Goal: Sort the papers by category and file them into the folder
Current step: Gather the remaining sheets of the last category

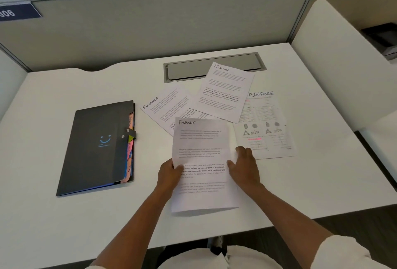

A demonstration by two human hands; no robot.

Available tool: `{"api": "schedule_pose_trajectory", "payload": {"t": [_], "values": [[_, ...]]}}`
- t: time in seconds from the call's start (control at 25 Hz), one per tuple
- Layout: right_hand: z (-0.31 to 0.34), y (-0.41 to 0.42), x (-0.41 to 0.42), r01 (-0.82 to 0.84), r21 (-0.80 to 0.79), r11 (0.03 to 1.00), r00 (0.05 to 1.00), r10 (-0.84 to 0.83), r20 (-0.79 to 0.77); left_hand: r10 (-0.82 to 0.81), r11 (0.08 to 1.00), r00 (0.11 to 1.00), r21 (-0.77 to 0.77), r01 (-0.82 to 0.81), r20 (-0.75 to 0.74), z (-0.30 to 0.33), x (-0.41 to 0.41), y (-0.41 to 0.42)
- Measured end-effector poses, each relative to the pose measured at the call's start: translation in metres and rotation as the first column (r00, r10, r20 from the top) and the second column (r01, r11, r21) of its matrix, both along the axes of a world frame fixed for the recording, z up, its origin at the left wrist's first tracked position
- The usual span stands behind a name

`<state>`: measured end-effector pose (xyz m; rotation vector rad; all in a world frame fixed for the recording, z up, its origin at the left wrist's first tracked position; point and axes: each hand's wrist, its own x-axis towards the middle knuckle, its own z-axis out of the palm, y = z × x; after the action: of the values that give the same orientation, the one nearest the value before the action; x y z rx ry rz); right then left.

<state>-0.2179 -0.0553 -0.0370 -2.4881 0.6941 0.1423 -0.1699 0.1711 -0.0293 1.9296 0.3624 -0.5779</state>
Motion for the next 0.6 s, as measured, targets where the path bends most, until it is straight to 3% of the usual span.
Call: {"api": "schedule_pose_trajectory", "payload": {"t": [0.28,0.48,0.6], "values": [[0.012,-0.066,0.042,0.133,0.04,0.99,0.987,-0.136,0.084,0.115,0.983,0.993,-0.144,-0.116,-0.02,-0.001,0.015,0.011],[0.022,-0.092,0.108,0.198,0.175,0.964,0.979,-0.203,0.01,0.076,0.988,0.997,-0.136,-0.075,-0.001,-0.008,0.02,0.018],[0.024,-0.099,0.151,0.229,0.171,0.958,0.973,-0.218,-0.076,0.086,0.981,0.996,-0.17,-0.091,-0.038,-0.012,0.023,0.022]]}}
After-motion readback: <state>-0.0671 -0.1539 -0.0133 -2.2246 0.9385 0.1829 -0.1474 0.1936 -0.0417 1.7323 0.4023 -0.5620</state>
